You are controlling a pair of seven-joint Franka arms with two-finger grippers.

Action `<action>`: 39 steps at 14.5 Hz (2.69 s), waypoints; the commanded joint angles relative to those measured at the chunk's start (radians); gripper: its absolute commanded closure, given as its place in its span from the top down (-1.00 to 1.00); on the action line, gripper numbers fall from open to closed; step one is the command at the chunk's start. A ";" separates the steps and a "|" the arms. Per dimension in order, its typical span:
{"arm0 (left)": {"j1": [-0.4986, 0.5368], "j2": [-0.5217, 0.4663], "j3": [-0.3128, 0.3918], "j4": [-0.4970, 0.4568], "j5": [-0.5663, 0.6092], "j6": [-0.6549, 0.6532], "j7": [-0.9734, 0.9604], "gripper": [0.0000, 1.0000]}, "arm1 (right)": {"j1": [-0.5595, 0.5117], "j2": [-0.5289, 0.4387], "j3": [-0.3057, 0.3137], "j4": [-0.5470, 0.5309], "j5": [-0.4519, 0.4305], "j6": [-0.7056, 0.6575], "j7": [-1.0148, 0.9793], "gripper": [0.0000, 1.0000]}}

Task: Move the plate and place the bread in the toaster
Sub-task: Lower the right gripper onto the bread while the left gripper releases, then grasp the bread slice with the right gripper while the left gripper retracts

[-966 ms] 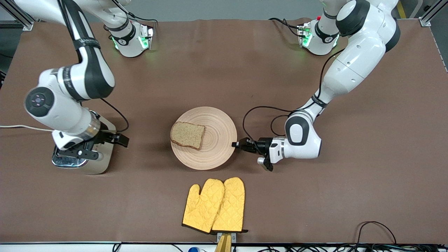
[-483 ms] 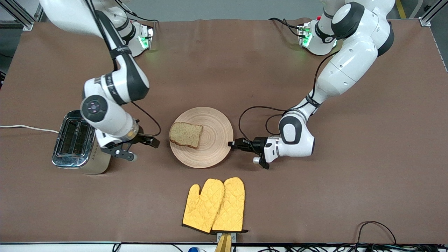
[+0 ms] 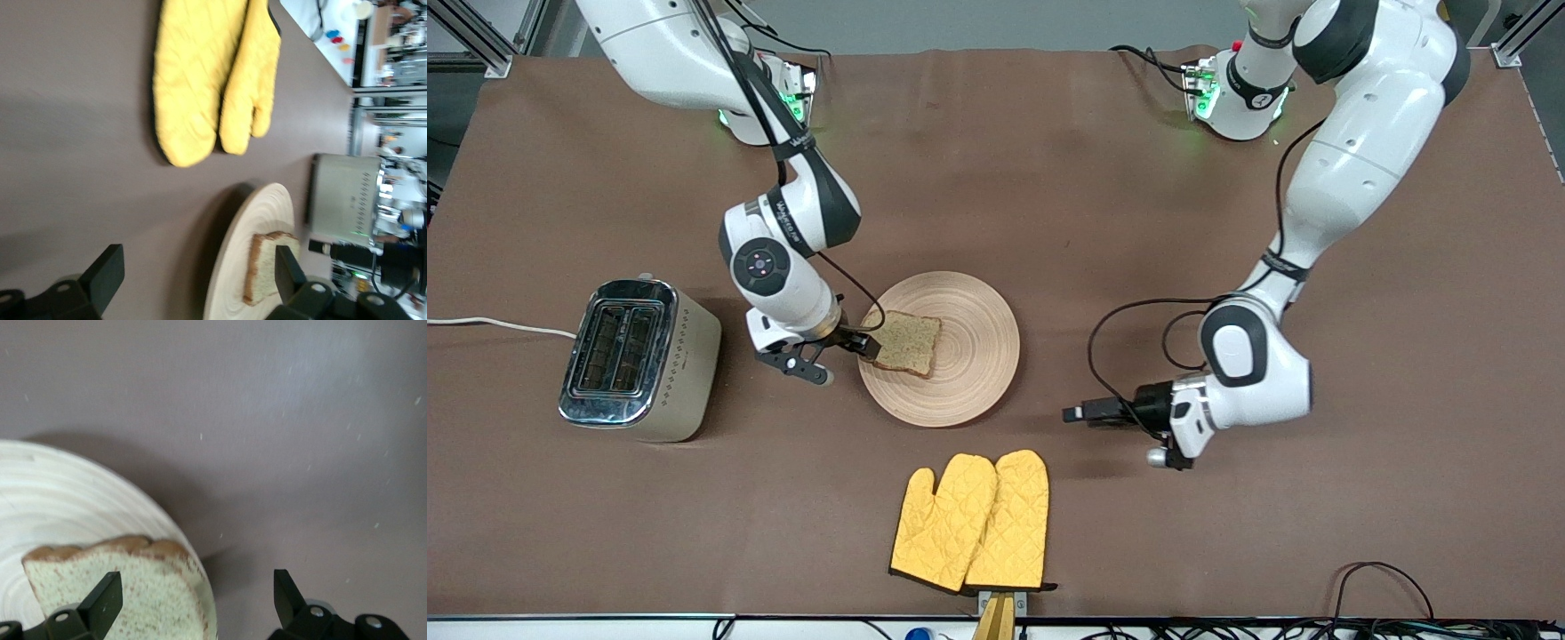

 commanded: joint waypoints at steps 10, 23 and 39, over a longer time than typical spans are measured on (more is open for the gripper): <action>0.111 -0.326 0.025 0.002 0.798 -0.286 -0.377 1.00 | 0.044 -0.042 -0.008 -0.061 -0.109 0.002 0.036 0.68; 0.228 -0.681 0.026 0.005 1.003 -0.712 -0.357 1.00 | 0.049 -0.031 -0.006 -0.057 -0.122 0.033 0.036 0.17; 0.039 -0.992 0.293 -0.123 0.900 -0.987 -0.380 1.00 | 0.055 -0.011 -0.005 -0.057 -0.122 0.033 0.034 -0.04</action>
